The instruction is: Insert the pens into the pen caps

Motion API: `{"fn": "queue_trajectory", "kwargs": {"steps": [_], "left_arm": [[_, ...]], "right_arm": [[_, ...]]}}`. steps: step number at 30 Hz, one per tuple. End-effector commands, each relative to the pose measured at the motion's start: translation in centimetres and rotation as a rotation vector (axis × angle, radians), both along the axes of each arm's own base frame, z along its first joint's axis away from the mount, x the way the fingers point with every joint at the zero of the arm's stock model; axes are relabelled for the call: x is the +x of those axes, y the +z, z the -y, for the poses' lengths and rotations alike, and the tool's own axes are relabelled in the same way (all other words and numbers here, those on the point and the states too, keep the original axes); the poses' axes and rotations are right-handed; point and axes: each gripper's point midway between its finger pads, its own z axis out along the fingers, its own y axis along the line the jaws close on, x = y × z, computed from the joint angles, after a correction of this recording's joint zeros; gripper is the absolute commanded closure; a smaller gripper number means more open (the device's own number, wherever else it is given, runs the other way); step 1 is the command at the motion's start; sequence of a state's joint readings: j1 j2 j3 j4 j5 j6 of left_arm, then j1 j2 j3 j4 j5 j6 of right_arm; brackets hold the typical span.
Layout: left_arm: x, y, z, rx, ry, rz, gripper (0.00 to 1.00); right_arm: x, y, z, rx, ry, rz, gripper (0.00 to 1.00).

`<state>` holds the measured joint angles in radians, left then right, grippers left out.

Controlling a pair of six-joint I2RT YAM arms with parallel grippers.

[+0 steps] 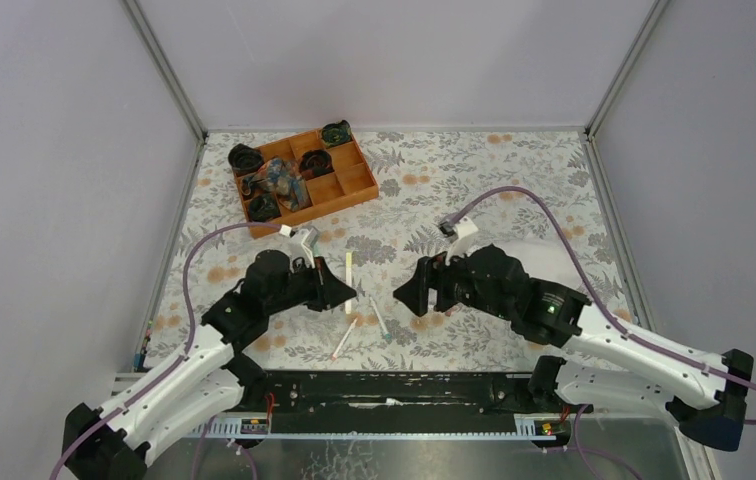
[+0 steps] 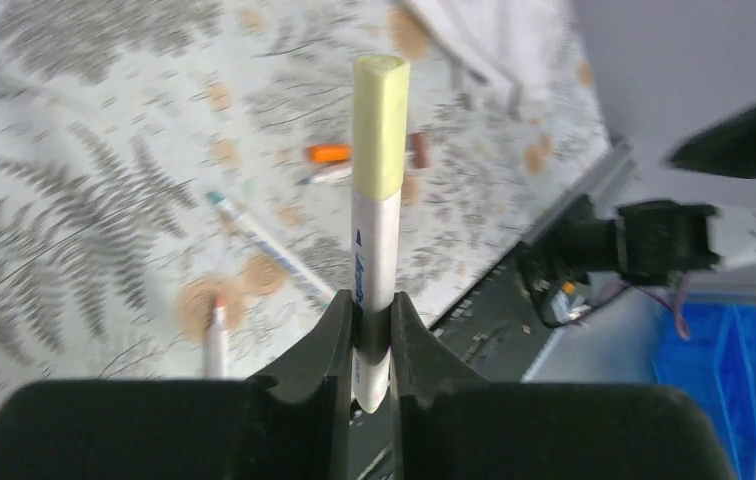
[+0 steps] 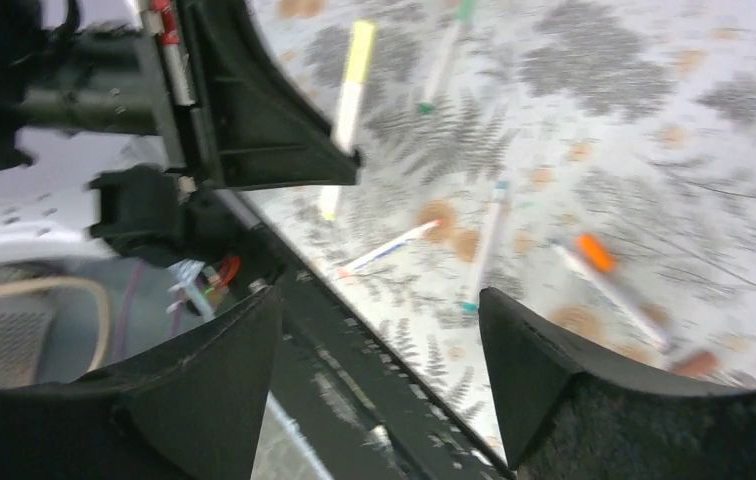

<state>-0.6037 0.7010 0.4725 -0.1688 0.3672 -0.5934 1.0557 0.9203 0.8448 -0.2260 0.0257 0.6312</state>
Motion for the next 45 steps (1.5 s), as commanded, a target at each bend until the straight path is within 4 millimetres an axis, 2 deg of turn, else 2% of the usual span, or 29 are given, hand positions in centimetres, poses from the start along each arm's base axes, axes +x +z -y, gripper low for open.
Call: {"fn": "queue_trajectory", "kwargs": {"steps": [1, 4, 10, 16, 19, 24, 29, 34, 39, 42, 45], "left_arm": [[1.7, -4.7, -2.8, 0.178, 0.194, -0.13, 1.0], [2.5, -6.2, -3.3, 0.256, 0.223, -0.166, 1.0], [3.7, -8.6, -3.4, 0.356, 0.233, -0.213, 1.0], [5.2, -10.5, -3.5, 0.448, 0.256, -0.238, 0.96], [5.8, -11.6, -3.4, 0.482, 0.26, -0.259, 0.93], [6.7, -12.8, -3.3, 0.518, 0.276, -0.277, 0.89], [7.1, -13.8, -3.8, 0.57, 0.287, -0.286, 0.79], [7.0, -14.1, -4.2, 0.588, 0.286, -0.282, 0.59], [6.5, -12.4, -3.9, 0.551, 0.257, -0.253, 0.39], [5.2, -11.2, -3.7, 0.523, 0.241, -0.261, 0.35], [2.7, -10.8, -3.3, 0.515, 0.22, -0.295, 0.35]], "right_arm": [[3.7, -1.9, 6.5, -0.205, -0.32, 0.08, 0.21], [3.9, -3.8, 8.7, -0.265, -0.402, 0.069, 0.17], [4.1, -7.0, 10.8, -0.331, -0.466, 0.071, 0.09], [5.2, -9.8, 11.2, -0.41, -0.467, 0.015, 0.07], [6.1, -10.9, 11.3, -0.397, -0.462, -0.043, 0.06], [7.4, -11.5, 11.0, -0.384, -0.448, -0.071, 0.05], [8.3, -12.3, 11.0, -0.408, -0.45, -0.101, 0.05], [9.0, -12.5, 10.8, -0.403, -0.456, -0.11, 0.05], [9.3, -12.5, 10.7, -0.391, -0.465, -0.118, 0.05], [9.3, -12.5, 10.7, -0.383, -0.468, -0.122, 0.06], [9.3, -12.4, 10.6, -0.372, -0.47, -0.123, 0.06]]}}
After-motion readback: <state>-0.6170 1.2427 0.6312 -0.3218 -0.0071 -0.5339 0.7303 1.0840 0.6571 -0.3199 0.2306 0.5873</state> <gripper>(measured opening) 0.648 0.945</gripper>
